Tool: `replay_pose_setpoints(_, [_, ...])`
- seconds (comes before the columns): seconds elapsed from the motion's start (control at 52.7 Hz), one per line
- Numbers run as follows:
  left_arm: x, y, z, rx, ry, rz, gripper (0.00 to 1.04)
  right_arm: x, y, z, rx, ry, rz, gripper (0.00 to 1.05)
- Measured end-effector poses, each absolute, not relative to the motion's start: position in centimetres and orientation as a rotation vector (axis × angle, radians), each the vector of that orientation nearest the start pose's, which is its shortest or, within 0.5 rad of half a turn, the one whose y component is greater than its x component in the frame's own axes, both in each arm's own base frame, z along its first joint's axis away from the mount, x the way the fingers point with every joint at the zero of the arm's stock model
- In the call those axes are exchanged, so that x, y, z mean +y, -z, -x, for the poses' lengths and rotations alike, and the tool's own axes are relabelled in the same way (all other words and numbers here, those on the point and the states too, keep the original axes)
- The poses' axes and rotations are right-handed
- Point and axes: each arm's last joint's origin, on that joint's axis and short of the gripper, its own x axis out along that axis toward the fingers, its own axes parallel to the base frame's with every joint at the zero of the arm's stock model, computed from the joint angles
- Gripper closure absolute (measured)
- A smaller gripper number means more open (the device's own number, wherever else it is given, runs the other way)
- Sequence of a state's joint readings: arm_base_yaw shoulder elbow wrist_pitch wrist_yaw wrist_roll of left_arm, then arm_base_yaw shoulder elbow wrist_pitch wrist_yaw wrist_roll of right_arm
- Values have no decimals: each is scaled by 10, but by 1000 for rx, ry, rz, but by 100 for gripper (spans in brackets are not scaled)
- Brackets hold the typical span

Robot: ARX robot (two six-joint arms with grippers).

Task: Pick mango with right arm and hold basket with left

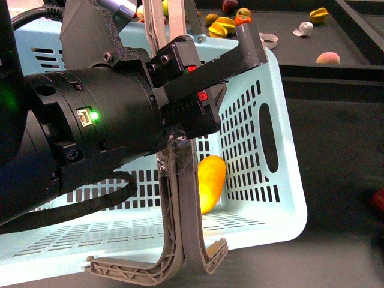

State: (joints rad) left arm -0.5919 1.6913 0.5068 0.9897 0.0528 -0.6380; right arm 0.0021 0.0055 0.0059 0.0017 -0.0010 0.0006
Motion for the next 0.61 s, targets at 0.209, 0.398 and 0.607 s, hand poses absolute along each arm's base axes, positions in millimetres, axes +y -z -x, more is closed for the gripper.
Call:
replay_pose_setpoints(0.209, [-166, -143, -244, 388, 558, 559, 89, 0, -165, -98, -2, -3, -1, 66])
replay_pose_setpoints(0.398, [-166, -143, -244, 388, 558, 560, 89, 0, -165, -98, -2, -3, -1, 35])
replay_pose_setpoints(0.607, [-164, -141, -250, 448, 587, 402, 89, 0, -165, -98, -2, -3, -2, 6])
